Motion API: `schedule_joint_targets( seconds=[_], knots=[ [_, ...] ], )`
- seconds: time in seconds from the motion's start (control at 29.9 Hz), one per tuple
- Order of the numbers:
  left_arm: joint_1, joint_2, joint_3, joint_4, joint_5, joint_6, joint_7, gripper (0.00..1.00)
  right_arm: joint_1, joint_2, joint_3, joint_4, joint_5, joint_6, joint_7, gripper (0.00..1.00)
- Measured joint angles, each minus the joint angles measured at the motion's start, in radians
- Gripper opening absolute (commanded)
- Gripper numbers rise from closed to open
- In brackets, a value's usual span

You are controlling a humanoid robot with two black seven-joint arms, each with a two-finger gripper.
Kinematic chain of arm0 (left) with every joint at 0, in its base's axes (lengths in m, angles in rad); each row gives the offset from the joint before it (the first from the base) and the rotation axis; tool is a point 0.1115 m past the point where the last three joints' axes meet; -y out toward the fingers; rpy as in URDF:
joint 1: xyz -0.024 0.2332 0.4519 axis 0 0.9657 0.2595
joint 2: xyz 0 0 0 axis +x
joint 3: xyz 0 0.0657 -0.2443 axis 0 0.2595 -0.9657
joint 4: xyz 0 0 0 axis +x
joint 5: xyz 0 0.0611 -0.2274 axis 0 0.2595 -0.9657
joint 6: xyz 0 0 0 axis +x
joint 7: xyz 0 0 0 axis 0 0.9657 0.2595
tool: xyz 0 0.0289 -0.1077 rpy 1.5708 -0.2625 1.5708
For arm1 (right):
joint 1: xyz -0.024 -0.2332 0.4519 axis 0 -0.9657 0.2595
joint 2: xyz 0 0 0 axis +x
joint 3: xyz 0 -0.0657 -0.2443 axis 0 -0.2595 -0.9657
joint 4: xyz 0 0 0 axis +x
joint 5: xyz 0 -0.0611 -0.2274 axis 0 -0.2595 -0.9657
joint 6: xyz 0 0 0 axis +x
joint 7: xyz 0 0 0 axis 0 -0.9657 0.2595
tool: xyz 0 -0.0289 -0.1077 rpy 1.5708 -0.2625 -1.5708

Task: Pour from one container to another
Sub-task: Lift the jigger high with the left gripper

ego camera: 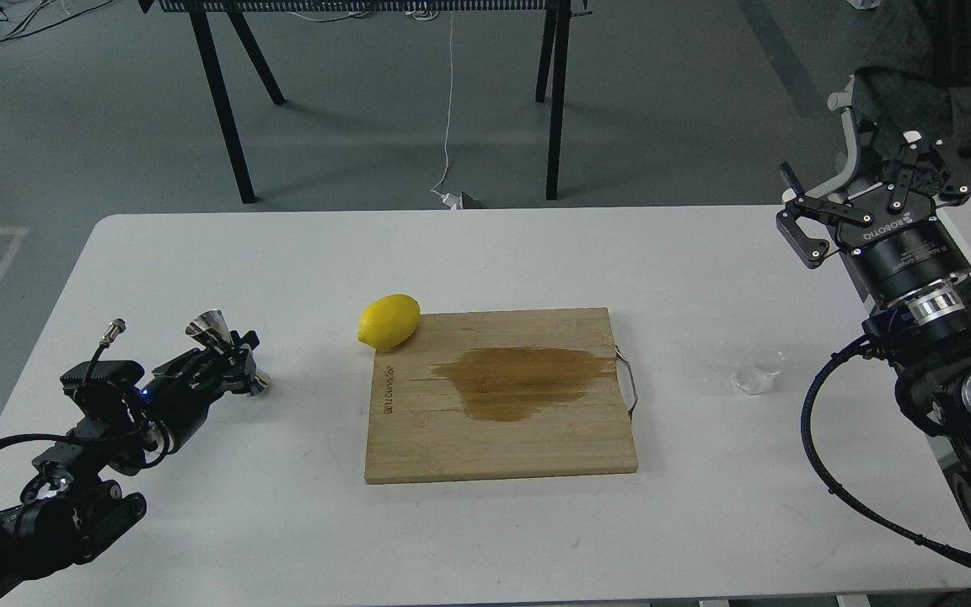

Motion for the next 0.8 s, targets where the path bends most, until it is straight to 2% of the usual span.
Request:
schedule_joint_targets(
  seconds=[0.43,0.67,0.8],
  knots=[
    [-0.012,0.006,0.0,-0.003,0.0,-0.001,0.0,0.13,0.0,0.006,0.001,-0.001,0.0,0.0,0.0,0.99],
    [-0.12,0.035,-0.001,-0.02,0.0,-0.014,0.0,0.13,0.005,0.009,0.001,-0.007,0.0,0.0,0.0,0.99],
    [-0.223,0.045,-0.002,-0.066,-0.001,-0.067,0.0,0.13,0.02,0.009,-0.003,-0.01,-0.001,0.0,0.0,0.99]
  ],
)
